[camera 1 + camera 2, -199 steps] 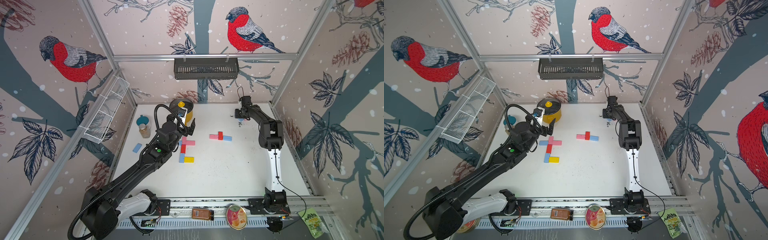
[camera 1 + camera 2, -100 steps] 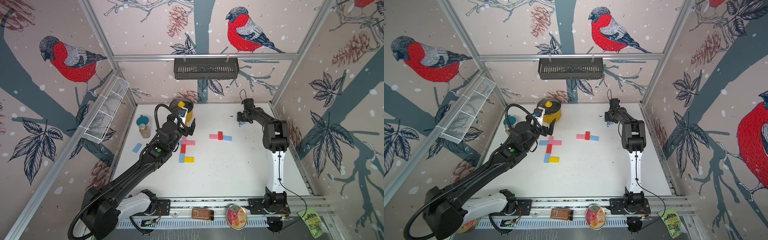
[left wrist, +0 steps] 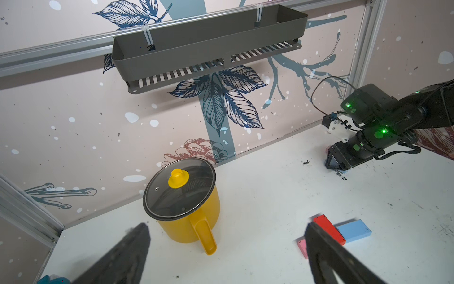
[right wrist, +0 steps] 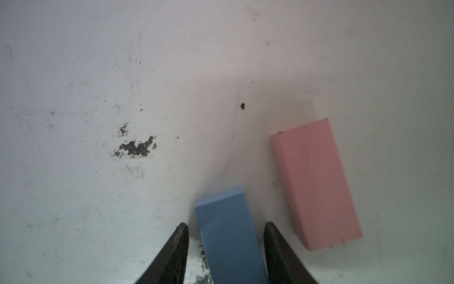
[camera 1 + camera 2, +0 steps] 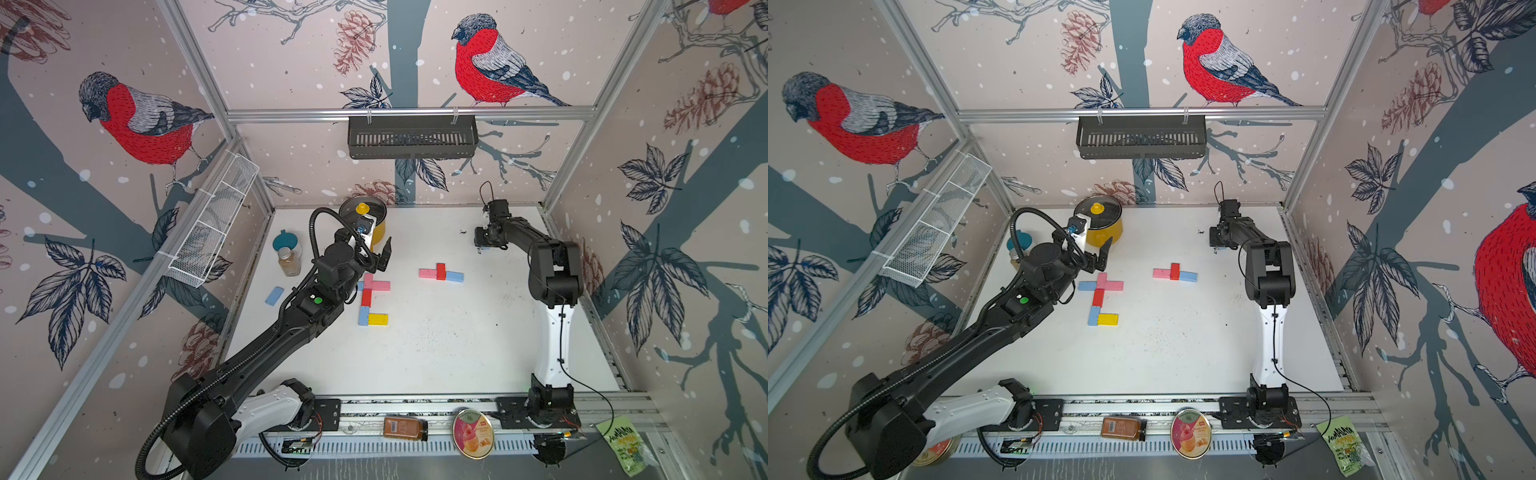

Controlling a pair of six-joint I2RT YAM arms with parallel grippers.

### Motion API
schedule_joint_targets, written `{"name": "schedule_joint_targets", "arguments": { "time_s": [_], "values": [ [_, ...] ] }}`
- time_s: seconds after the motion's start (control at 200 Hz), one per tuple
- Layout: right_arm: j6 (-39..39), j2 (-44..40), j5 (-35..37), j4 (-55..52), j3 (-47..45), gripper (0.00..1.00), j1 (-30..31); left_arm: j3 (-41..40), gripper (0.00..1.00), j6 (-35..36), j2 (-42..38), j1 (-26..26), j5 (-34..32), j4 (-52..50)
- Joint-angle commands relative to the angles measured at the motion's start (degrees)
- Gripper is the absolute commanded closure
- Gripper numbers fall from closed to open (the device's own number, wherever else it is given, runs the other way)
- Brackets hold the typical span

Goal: Assemble the letter t with building blocks
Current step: Pick up the building block from the center of the board.

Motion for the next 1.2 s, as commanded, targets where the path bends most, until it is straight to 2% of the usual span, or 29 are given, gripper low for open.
{"name": "schedule_joint_targets", "arguments": {
  "time_s": [0.0, 0.5, 0.71, 0.88, 1.196],
  "values": [
    [-0.4, -0.7, -0.1, 0.1, -0.5, 0.52, 0.0, 0.5, 0.03, 0.3, -0.2, 0.0, 0.0, 1.5],
    [0.6, -2.0, 0.2, 0.2, -2.7, 0.68, -0.2, 0.5, 0.03, 0.3, -0.3, 0.0, 0.1, 1.5],
    [1.5, -3.2, -0.2, 0.9, -4.1, 0.8, -0.2, 0.5, 0.03, 0.4, -0.3, 0.0, 0.1, 1.5],
    [3.1, -7.0, -1.3, 3.1, -7.6, 0.82, -0.2, 0.3, 0.03, 0.4, -0.1, 0.0, 0.0, 1.5],
    [7.9, -18.9, -3.8, 9.6, -20.9, 0.88, -0.2, 0.2, 0.03, 0.4, -0.4, -0.1, -0.2, 1.8]
  ]
}}
